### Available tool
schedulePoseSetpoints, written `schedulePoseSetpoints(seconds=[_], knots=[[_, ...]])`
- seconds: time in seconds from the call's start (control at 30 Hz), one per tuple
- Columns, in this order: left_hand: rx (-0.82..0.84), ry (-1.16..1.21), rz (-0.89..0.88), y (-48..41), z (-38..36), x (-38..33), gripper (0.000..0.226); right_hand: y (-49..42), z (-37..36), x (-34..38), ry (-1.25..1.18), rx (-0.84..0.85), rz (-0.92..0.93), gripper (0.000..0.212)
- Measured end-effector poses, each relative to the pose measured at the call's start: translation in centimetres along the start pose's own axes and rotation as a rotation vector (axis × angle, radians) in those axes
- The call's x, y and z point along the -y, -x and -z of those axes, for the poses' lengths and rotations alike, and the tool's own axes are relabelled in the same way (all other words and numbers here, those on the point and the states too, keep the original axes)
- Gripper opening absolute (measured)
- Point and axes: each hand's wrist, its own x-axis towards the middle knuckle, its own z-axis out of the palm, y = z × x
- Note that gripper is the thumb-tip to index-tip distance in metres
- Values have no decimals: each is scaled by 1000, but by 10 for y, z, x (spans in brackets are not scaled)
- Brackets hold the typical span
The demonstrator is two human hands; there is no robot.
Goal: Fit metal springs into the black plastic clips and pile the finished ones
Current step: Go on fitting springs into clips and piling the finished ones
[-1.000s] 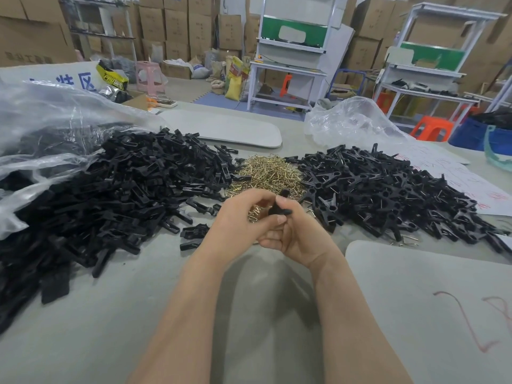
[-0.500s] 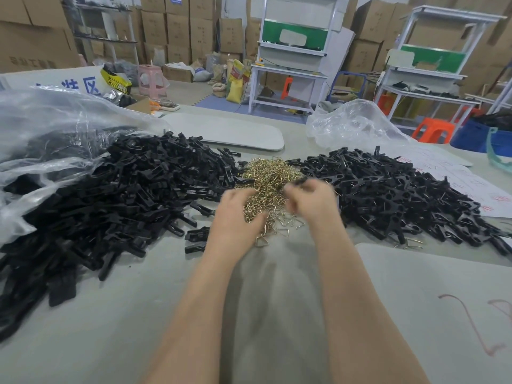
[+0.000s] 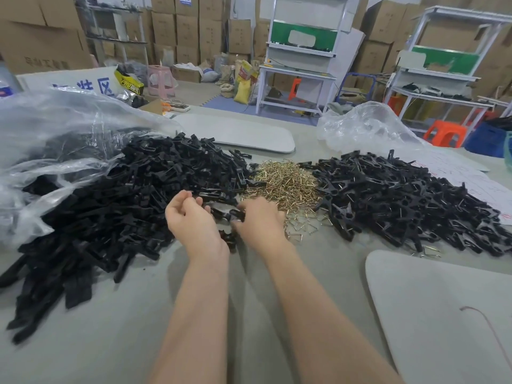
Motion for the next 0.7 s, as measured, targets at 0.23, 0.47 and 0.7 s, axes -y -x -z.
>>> schedulePoseSetpoints(seconds=[0.23, 0.47, 0.7], knots=[[-41, 3, -36, -1, 1, 1, 20, -3, 1, 5, -456, -191, 100, 30], [-10, -27, -85, 4, 1, 1, 20, -5, -18, 22, -216, -19, 49, 28], [168, -281, -204, 5, 0, 6, 23, -1, -5, 22, -207, 0, 81, 22]])
